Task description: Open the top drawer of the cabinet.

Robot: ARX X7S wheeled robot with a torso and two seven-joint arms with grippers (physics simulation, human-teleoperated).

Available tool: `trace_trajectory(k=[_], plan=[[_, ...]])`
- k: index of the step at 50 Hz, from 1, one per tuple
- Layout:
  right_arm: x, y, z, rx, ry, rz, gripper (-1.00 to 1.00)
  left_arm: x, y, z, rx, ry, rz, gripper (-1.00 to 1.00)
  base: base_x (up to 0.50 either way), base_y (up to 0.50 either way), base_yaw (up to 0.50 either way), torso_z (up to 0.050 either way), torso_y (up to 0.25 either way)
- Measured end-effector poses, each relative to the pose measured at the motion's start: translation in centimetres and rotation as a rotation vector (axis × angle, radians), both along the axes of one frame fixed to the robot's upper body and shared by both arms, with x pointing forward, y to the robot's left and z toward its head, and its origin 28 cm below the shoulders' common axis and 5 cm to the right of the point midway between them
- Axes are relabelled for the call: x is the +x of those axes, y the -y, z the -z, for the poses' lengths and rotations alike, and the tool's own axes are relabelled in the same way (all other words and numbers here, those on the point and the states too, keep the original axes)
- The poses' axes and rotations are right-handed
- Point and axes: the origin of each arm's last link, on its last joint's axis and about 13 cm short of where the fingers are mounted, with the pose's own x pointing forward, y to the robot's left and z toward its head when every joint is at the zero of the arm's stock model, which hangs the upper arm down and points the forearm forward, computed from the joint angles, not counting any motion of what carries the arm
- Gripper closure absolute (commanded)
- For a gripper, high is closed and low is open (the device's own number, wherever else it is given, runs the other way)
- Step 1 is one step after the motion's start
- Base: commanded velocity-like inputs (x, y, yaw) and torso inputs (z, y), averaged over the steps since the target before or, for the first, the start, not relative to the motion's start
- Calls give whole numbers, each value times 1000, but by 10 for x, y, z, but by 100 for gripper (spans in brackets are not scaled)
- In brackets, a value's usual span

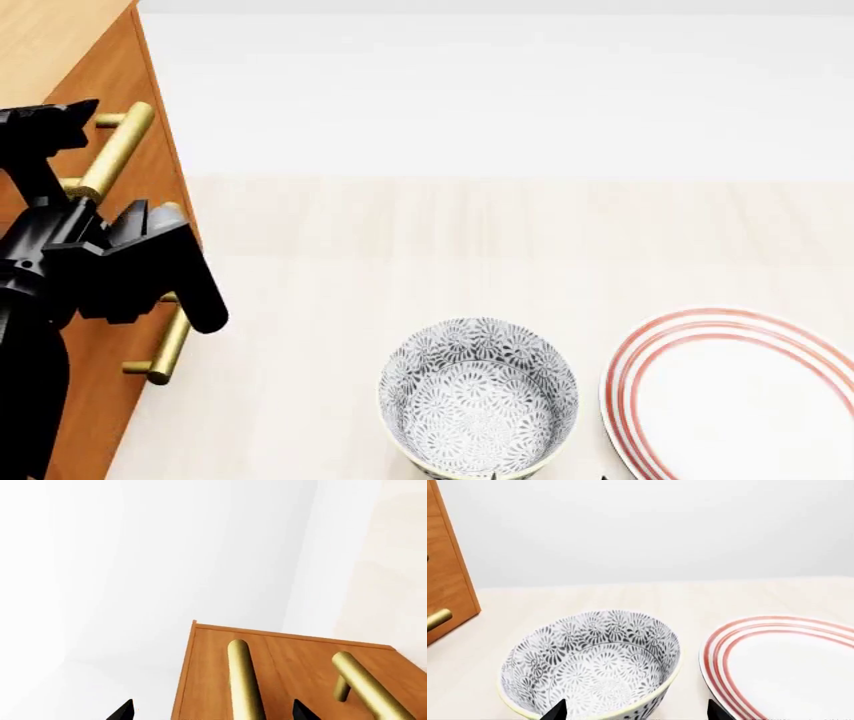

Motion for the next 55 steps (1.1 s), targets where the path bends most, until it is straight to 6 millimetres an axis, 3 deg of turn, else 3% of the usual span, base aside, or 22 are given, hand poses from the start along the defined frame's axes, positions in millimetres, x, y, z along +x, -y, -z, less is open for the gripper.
trace_trajectory(k=[55], plan=[[2, 1, 1, 9, -20, 10, -100, 6, -10, 18, 16, -25, -58, -100, 0, 0, 0, 0, 0]])
